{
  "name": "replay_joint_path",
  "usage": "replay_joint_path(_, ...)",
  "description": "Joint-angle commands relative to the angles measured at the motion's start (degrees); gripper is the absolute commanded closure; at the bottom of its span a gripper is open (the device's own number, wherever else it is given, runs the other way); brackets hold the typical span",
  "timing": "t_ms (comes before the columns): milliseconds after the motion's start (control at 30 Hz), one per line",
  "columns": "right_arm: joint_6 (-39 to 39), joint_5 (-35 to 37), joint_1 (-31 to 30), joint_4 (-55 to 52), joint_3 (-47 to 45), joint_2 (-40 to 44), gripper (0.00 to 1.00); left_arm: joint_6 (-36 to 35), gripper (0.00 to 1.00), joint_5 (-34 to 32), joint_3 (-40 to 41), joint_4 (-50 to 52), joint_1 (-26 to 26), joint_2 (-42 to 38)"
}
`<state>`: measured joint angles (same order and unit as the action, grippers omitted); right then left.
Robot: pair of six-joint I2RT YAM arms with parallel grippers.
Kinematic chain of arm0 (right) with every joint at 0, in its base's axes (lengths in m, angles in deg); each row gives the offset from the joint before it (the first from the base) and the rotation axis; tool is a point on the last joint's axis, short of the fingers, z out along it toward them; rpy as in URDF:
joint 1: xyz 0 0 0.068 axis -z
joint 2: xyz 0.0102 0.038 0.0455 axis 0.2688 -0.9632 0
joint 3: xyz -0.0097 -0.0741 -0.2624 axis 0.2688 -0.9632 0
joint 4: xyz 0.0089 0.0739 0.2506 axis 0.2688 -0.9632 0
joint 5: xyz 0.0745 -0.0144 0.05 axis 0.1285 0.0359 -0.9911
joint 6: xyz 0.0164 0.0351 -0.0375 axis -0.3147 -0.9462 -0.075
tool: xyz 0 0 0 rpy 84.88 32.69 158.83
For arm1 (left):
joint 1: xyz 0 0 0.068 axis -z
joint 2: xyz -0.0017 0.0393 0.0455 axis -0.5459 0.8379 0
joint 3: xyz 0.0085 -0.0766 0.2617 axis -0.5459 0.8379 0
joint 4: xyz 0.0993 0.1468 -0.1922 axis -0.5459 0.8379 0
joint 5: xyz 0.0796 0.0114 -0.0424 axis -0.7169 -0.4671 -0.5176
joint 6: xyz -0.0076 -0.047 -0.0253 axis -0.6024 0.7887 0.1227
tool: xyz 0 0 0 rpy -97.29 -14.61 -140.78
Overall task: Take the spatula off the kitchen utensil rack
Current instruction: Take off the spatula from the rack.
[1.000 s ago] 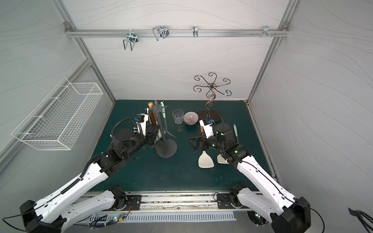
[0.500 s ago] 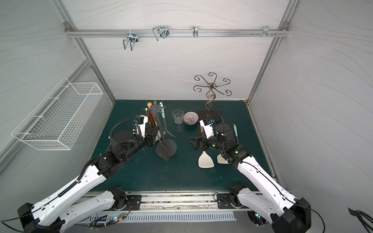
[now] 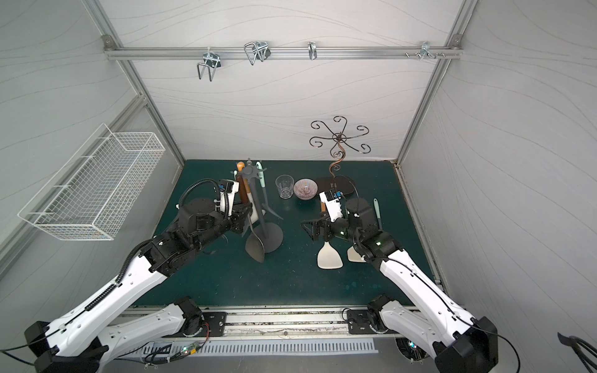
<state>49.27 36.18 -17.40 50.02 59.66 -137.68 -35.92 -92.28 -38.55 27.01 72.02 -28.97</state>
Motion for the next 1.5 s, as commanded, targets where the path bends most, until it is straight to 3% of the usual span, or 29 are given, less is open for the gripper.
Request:
replay_joint_path(0, 0.75, -0.27, -0.32, -0.25, 0.02, 1.13, 0.01, -0.03, 1.0, -1.02, -3.44, 2.97, -0.34, -0.29)
replay_joint_path(1000, 0.81, -0.36, -0.28, 0.12, 0.1, 0.52, 0.01, -3.38, 1.0, 0.63, -14.26, 17.66, -0.35, -2.31)
replay_joint_path(1367, 0.81, -0.53, -0.32, 0.21, 0.1, 0.49, 0.01, -4.23, 1.0, -4.33, -17.44, 28.41, -0.45, -3.97)
replay_joint_path(1467, 0.79, -0.62, -0.32, 0.03, 0.14, 0.82, 0.01, -5.08, 1.0, -5.54, -18.66, 31.89, -2.69, -3.83)
